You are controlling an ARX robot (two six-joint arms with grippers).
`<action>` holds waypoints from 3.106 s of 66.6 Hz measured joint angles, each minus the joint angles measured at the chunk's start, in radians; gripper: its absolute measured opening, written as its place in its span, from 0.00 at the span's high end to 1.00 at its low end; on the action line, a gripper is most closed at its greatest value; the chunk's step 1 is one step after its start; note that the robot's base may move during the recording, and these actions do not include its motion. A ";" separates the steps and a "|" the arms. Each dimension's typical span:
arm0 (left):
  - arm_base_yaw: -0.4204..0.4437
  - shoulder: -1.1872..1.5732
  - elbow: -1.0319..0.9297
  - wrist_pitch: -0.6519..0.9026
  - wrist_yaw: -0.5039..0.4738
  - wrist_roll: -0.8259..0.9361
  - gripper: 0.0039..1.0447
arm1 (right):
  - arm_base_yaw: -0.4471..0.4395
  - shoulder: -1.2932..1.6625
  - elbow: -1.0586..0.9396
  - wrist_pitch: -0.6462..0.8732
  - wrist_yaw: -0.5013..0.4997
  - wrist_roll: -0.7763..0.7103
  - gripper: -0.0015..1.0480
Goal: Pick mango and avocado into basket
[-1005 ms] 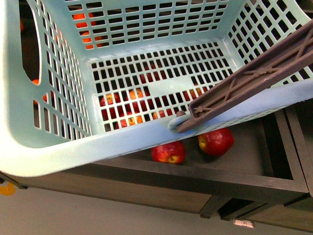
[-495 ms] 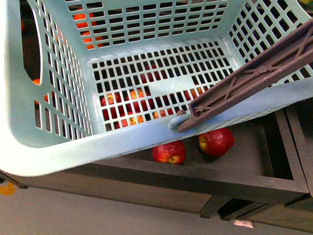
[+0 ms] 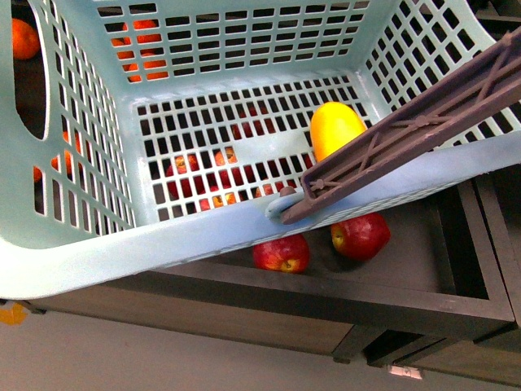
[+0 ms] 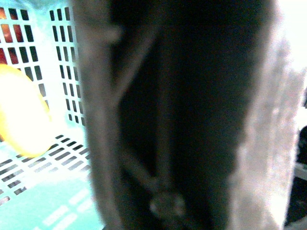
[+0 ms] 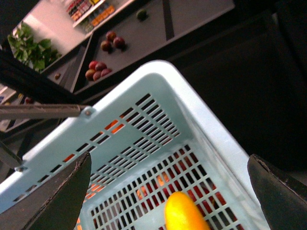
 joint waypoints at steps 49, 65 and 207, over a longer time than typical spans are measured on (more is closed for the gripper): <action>-0.001 0.000 0.000 0.000 0.011 0.001 0.88 | -0.130 -0.490 -0.610 0.336 -0.016 -0.584 0.98; -0.001 0.000 0.000 0.000 0.011 0.001 0.88 | -0.130 -0.594 -0.672 0.293 -0.016 -0.585 0.98; -0.003 -0.003 -0.001 0.000 0.008 0.000 0.88 | -0.131 -0.683 -0.710 0.245 -0.016 -0.586 0.08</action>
